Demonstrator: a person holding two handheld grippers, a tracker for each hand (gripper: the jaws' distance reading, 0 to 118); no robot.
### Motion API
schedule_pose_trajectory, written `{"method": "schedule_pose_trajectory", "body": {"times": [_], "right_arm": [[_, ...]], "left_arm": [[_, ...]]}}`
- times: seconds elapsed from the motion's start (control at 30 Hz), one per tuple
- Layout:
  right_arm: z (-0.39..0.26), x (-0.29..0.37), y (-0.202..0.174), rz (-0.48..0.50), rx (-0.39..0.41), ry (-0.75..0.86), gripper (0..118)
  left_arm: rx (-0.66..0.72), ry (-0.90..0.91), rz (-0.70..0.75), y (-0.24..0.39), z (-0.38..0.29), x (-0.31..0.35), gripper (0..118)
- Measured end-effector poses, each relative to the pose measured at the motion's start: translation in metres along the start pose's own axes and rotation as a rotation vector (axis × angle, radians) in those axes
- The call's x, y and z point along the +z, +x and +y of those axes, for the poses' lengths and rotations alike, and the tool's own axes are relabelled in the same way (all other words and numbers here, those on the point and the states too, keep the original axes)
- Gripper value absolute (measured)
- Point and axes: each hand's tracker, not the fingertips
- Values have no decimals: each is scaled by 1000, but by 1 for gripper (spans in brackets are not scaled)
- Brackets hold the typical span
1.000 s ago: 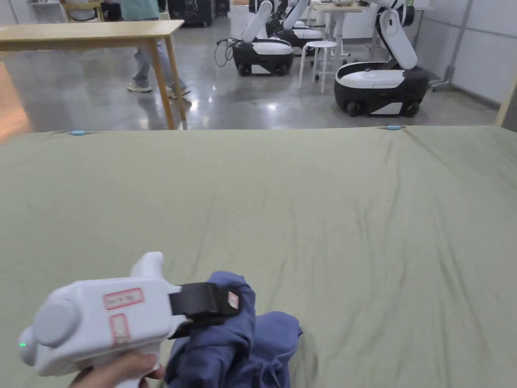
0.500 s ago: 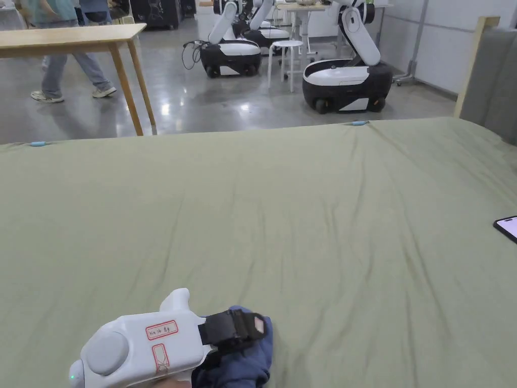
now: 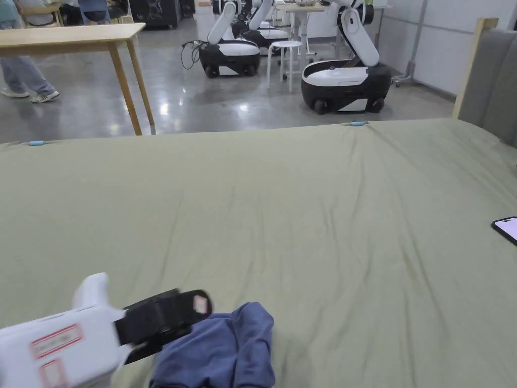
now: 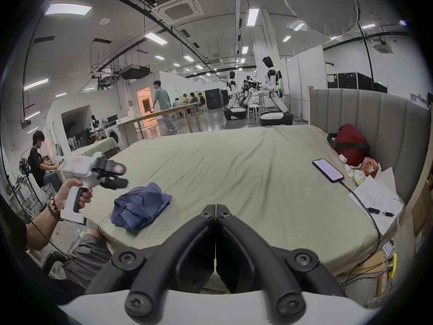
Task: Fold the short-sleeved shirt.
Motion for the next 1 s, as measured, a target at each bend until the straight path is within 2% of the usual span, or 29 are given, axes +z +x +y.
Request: {"method": "schedule_pose_trajectory", "body": {"times": [0.1, 0.23, 0.4, 0.5, 0.7, 0.77, 0.87, 1.0], "right_arm": [[0, -6, -2, 12, -8, 1, 0], [1, -16, -6, 25, 2, -12, 0], [3, -17, -14, 45, 22, -17, 0], [4, -12, -19, 50, 30, -12, 0], [2, 5, -15, 13, 30, -3, 0], [-1, 10, -10, 0, 20, -2, 0], [-4, 13, -6, -21, 13, -5, 0], [-6, 14, -3, -28, 8, -13, 0]], "left_arm": [[17, 38, 7, -11, -16, 46, 0], [-14, -15, 28, -27, -29, 59, 0], [12, -84, -79, -20, -25, 6, 0], [-73, -153, -66, -11, -27, -47, 0], [-77, -295, -19, -11, -47, -144, 0], [-80, -312, -19, -10, -51, -160, 0], [-109, -336, 87, -11, -60, -169, 0], [-102, -324, 71, -11, -60, -165, 0]]}}
